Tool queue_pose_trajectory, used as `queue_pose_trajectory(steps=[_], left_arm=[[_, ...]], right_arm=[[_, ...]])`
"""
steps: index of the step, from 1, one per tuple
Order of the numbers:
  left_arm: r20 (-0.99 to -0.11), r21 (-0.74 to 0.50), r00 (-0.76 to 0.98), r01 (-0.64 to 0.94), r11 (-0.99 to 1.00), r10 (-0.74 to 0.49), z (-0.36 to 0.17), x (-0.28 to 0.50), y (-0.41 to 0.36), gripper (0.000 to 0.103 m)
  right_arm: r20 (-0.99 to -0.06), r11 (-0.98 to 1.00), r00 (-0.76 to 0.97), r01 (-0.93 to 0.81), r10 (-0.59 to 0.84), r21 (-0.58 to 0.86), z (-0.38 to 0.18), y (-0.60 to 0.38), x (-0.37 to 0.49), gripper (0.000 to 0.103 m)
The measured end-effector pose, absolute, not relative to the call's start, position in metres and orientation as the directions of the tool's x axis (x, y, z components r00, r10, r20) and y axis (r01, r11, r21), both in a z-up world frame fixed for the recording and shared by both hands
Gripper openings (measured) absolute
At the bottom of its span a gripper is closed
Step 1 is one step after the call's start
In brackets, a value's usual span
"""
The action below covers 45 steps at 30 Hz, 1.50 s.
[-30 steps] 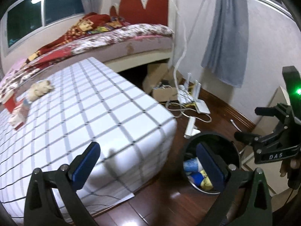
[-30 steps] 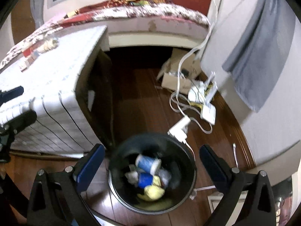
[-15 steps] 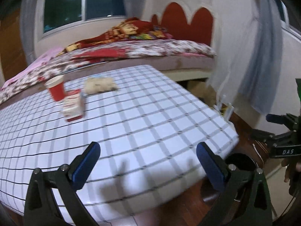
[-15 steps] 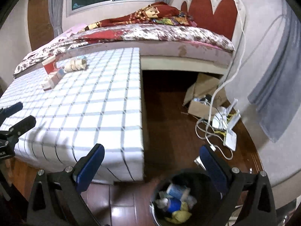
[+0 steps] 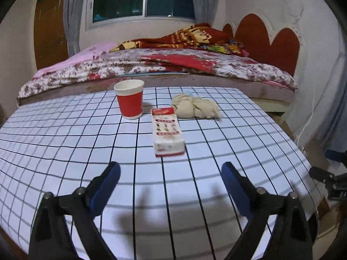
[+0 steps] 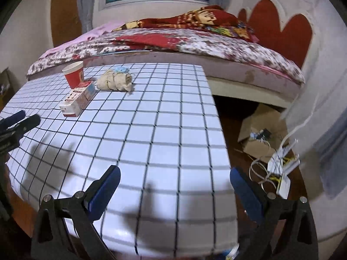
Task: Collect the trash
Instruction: 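Move both grippers back over the table toward the carton and beige cloth, then grasp the milk carton with the left gripper while the right gripper grasps the beige cloth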
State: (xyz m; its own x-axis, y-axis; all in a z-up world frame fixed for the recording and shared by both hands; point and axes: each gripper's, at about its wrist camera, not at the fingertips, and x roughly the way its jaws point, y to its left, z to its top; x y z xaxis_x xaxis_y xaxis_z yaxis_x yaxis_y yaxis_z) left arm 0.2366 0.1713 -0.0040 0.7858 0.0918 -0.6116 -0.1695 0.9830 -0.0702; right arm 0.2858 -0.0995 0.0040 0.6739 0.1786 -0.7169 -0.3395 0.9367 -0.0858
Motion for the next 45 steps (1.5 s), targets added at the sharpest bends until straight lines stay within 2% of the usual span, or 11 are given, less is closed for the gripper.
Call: queue_pose_trajectory(steps=[17,19,21,35,37,38,39,40,42,43,45], left_arm=[[-0.743,-0.078,0.665,-0.192,0.978,0.072,-0.046,0.350,0.195,0.079],[-0.750,-0.092,0.658,-0.201,0.975,0.065,-0.047,0.355,0.199,0.072],[-0.761,-0.118,0.648,-0.188,0.975,0.032,-0.049,0.362,0.203,0.053],[-0.747,-0.119,0.663,-0.209,0.971,0.051,-0.047,0.343,0.235,0.052],[-0.749,-0.142,0.662,-0.210,0.967,0.034,-0.048,0.344,0.240,0.052],[-0.748,-0.134,0.663,-0.210,0.968,0.040,-0.048,0.344,0.240,0.052],[-0.746,-0.136,0.665,-0.207,0.969,0.038,-0.048,0.344,0.240,0.052],[-0.743,-0.134,0.668,-0.205,0.969,0.038,-0.047,0.343,0.240,0.052],[-0.735,-0.138,0.677,-0.202,0.970,0.036,-0.046,0.340,0.240,0.051],[-0.731,-0.142,0.681,-0.200,0.970,0.034,-0.045,0.339,0.240,0.051],[-0.722,-0.140,0.691,-0.191,0.972,0.032,-0.044,0.334,0.236,0.051]], right_arm=[[-0.742,0.920,0.612,-0.391,0.275,0.018,-0.003,-0.041,0.393,0.102],[-0.747,0.914,0.597,-0.405,0.294,0.036,-0.006,-0.033,0.402,0.102],[-0.753,0.903,0.580,-0.427,0.311,0.044,-0.010,-0.021,0.410,0.102],[-0.768,0.770,0.481,-0.637,0.424,0.026,-0.032,0.084,0.487,0.096],[-0.769,0.760,0.456,-0.648,0.448,0.059,-0.037,0.089,0.491,0.083],[-0.768,0.752,0.436,-0.653,0.469,0.089,-0.039,0.090,0.491,0.068],[-0.769,0.751,0.428,-0.653,0.476,0.102,-0.040,0.090,0.490,0.060],[-0.764,0.751,0.431,-0.652,0.481,0.104,-0.040,0.090,0.486,0.058],[-0.749,0.740,0.432,-0.662,0.502,0.115,-0.037,0.087,0.474,0.033],[-0.749,0.743,0.436,-0.660,0.499,0.111,-0.037,0.085,0.470,0.026],[-0.747,0.747,0.440,-0.656,0.498,0.112,-0.034,0.081,0.457,0.024]])
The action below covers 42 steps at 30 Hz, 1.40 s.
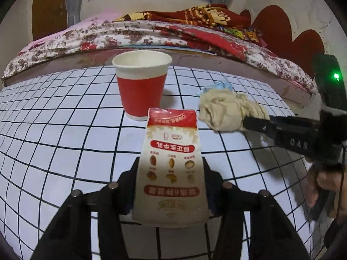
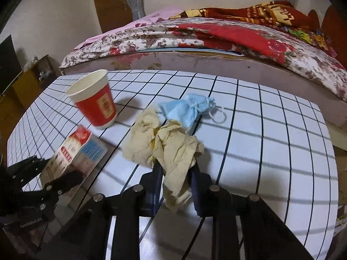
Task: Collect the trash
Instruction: 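Grasp the milk carton with the left gripper while the right gripper grasps the beige cloth, then carry the milk carton and beige cloth over the black bin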
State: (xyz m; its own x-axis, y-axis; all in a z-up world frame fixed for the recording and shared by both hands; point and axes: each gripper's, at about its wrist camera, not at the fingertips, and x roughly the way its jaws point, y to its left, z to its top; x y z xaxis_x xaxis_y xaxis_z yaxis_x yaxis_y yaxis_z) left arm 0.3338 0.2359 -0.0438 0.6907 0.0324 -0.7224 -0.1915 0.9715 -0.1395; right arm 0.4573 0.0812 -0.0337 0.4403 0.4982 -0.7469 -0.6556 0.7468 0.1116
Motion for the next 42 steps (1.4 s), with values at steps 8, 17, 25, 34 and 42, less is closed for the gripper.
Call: queue_pose_trajectory(steps=[8,17,25,34,42], left_arm=[[-0.699,-0.134,0.715,-0.149,0.980,0.013,-0.032,0.304,0.212,0.051],[-0.660,-0.135,0.751,-0.082,0.987,-0.029,-0.009,0.257,0.173,0.051],[-0.636,-0.149,0.767,-0.010,0.989,-0.088,0.005,0.221,0.131,0.051],[-0.611,-0.138,0.778,0.075,0.988,-0.145,0.018,0.193,0.081,0.051],[-0.596,-0.112,0.780,0.155,0.982,-0.191,0.028,0.176,0.035,0.051]], right_arm=[[-0.711,0.780,0.519,-0.622,0.474,0.067,-0.013,0.053,0.394,0.021],[-0.681,0.833,0.585,-0.549,0.440,0.067,0.017,-0.010,0.333,0.021],[-0.661,0.866,0.622,-0.493,0.419,0.085,0.034,-0.070,0.280,0.021],[-0.614,0.911,0.696,-0.402,0.372,0.096,0.048,-0.139,0.228,0.021],[-0.573,0.944,0.757,-0.317,0.313,0.096,0.063,-0.198,0.192,0.021]])
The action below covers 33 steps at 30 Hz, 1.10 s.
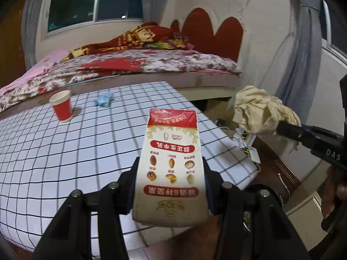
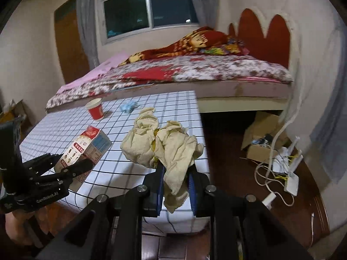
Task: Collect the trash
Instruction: 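Carry the milk carton and beige cloth over the black bin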
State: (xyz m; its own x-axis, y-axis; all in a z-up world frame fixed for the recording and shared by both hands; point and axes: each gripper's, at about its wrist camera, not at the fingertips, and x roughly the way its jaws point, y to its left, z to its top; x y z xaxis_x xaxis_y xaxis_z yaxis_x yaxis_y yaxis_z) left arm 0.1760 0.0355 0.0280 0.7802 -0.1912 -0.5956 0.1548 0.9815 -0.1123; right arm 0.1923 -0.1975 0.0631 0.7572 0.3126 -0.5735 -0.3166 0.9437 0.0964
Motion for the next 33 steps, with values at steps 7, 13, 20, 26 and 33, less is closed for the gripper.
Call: queue_pose_trajectory(steps=[7,13,20,26,33], left_arm=[[-0.585,-0.092,0.771,0.246,0.965,-0.252,0.034,0.169,-0.012,0.051],[-0.587,-0.072,0.751,0.324,0.943,-0.303,0.034,0.162,-0.052,0.051],[-0.595,-0.055,0.728,0.385,0.921,-0.340,0.032,0.156,-0.086,0.051],[-0.610,-0.046,0.703,0.431,0.901,-0.367,0.026,0.154,-0.113,0.051],[-0.627,-0.041,0.666,0.488,0.872,-0.403,0.017,0.150,-0.147,0.051]], right_arm=[[-0.556,0.969,0.796,-0.234,0.240,0.084,0.067,-0.242,0.166,0.021],[-0.561,0.982,0.806,-0.164,0.188,0.092,0.060,-0.280,0.151,0.021],[-0.574,0.990,0.808,-0.084,0.133,0.111,0.050,-0.325,0.137,0.021],[-0.591,0.992,0.802,-0.018,0.088,0.122,0.038,-0.359,0.123,0.021],[-0.605,0.989,0.796,0.060,0.032,0.132,0.026,-0.396,0.108,0.021]])
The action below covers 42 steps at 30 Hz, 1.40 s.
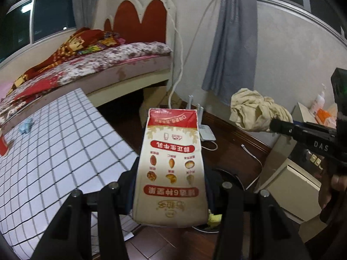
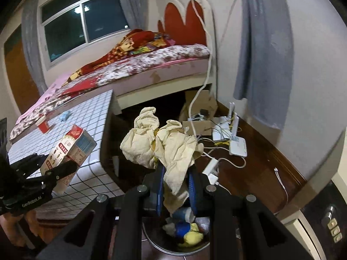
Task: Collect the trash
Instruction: 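Carry the milk carton and beige cloth over the black bin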
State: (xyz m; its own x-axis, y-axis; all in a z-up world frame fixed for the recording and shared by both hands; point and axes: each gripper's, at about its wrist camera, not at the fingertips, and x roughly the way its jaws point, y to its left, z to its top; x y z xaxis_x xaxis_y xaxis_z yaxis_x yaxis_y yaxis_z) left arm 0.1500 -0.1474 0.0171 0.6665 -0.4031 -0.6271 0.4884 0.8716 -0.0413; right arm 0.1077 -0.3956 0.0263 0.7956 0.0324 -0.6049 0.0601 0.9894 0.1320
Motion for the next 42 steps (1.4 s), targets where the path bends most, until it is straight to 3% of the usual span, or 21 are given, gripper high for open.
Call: queue_pose_trajectory(steps=[21,42], left_arm=[[-0.706,-0.086,0.544,0.569,0.818,-0.453,-0.040,0.148,-0.205,0.051],[-0.848,-0.174,0.337,0.553,0.815,-0.410,-0.127,0.169,-0.221,0.052]], right_arm=[[-0.691,0.994,0.718,0.112,-0.084,-0.004,-0.024,-0.421,0.099,0.021],[-0.852,0.998,0.519,0.027,-0.065,-0.059,-0.118,-0.413,0.135,0.022]])
